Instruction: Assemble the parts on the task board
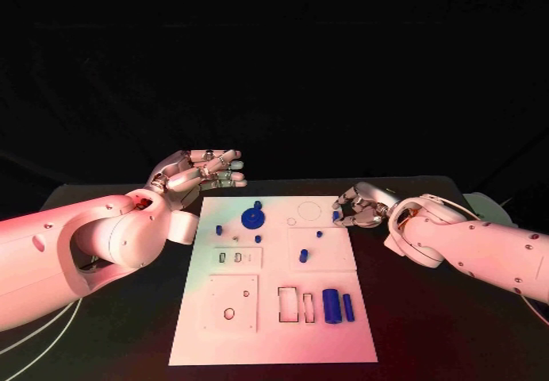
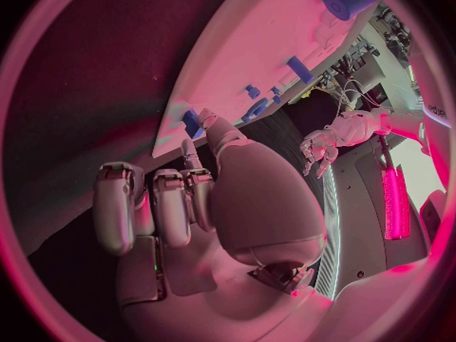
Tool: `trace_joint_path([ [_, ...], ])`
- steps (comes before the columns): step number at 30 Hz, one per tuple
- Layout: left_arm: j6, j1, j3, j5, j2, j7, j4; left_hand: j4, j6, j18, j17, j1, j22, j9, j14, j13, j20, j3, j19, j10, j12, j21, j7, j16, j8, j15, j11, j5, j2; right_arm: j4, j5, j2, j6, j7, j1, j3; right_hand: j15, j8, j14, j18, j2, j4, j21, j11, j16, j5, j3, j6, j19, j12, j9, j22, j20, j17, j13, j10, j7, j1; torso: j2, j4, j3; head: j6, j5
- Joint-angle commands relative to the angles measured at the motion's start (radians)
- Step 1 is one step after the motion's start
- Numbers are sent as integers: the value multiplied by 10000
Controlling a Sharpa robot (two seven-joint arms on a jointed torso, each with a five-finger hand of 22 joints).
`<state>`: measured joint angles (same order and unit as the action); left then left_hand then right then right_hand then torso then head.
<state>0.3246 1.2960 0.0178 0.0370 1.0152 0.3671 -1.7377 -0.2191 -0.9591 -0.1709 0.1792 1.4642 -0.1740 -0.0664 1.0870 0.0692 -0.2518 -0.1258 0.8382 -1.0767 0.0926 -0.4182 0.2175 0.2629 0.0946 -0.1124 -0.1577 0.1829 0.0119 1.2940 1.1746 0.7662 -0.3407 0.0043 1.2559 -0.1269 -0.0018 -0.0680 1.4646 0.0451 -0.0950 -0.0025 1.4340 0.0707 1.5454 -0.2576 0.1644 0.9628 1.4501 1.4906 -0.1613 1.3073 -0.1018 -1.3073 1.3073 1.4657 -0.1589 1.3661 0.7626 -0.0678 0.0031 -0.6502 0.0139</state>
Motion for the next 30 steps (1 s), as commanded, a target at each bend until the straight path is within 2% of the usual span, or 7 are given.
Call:
trace_joint_path([
  [1,-177,9,-4,7,-3,92,-13,-13,8,-114,11,-62,13,9,-39,-9,0,-54,-62,4,-21,-38,59,-59,-51,-11,-58,2,27,-13,147,-21,180,-101,-10,0,50,-39,958,-16,52,-20,-7,58,63,44,13,70,37,8,-18,1232,-75,-2207,1672,229,-19,-92,1,-3,6,-9,1],
  [8,-181,9,-4,7,4,88,-15,-13,8,-114,11,-62,13,9,-39,-9,0,-54,-62,4,-21,-38,59,-59,-51,-11,-58,2,27,-53,258,-54,193,-136,-19,-1,52,-105,964,-22,103,-25,14,53,73,44,47,239,62,43,-51,1263,-88,-2229,1712,262,-9,-126,4,-1,11,-19,-4],
  [15,-185,9,-4,7,12,86,-14,-13,8,-114,11,-62,13,9,-39,-9,0,-54,-62,4,-21,-38,59,-59,-51,-11,-58,2,27,-90,302,-74,196,-170,-31,-2,-17,-314,965,-20,265,-40,15,-46,75,50,186,693,75,72,-137,1282,-53,-2234,1747,289,115,-154,6,-11,16,-36,34],
  [30,-195,9,-4,7,13,79,-10,-13,8,-114,11,-62,13,9,-39,-9,0,-54,-62,4,-21,-38,59,-59,-51,-11,-58,2,27,-86,338,-107,20,-209,-37,-1,-99,-418,973,-34,384,-40,54,-139,89,111,306,921,119,119,-176,1338,19,-2267,1805,341,219,-223,6,-6,21,-82,25],
])
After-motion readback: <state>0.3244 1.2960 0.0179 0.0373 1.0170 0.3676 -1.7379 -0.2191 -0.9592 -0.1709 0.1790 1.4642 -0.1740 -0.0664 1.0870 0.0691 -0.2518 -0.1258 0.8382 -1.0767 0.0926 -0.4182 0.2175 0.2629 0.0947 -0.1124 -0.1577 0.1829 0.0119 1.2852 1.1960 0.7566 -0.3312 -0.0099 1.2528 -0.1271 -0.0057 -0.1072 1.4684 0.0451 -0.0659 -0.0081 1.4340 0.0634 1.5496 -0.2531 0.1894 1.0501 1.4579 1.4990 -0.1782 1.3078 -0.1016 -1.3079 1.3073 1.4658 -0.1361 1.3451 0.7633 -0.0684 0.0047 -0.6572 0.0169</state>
